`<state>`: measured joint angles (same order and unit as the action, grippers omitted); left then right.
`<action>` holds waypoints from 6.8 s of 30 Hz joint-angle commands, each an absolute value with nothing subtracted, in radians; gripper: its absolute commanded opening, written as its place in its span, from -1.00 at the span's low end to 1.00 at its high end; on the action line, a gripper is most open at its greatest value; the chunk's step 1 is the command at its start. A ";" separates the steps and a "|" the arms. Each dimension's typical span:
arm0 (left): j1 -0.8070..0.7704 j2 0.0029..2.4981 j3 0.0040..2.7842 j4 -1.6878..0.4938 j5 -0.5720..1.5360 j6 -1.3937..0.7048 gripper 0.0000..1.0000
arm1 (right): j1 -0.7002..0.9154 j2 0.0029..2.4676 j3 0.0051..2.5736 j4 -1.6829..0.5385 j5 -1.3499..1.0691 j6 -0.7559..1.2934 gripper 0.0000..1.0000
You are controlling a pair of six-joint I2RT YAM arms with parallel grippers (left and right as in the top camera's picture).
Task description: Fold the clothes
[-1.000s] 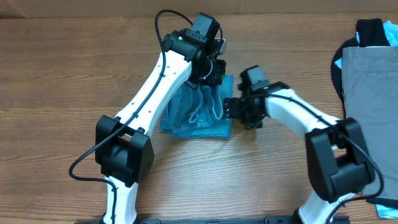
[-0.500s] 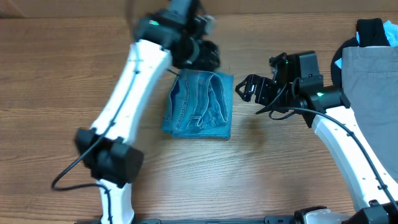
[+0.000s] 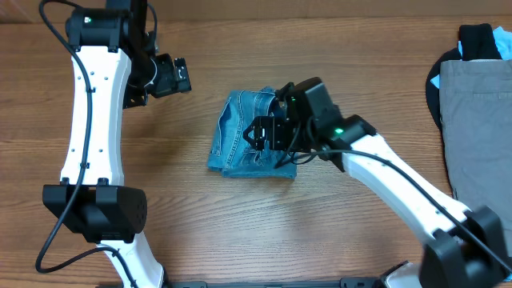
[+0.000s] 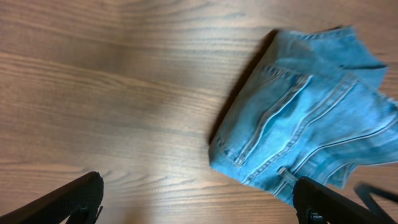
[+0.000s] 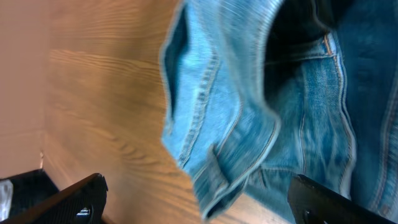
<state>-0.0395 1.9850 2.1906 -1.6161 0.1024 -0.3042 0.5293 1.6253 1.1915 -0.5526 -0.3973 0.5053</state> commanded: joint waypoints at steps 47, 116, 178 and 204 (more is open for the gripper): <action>-0.047 1.975 2.031 -1.566 0.071 -0.270 1.00 | 0.326 1.798 1.121 -0.689 -0.011 0.393 -0.92; -0.047 1.975 2.031 -1.561 0.071 -0.266 1.00 | 0.213 1.716 1.394 -0.754 -0.563 0.305 -0.52; -0.060 1.975 2.030 -1.565 0.077 -0.265 1.00 | 0.207 1.757 0.992 -0.627 -0.824 0.324 -0.55; -0.060 1.975 2.030 -1.567 0.078 -0.265 1.00 | 0.061 2.003 1.198 -0.348 -0.709 0.228 -0.31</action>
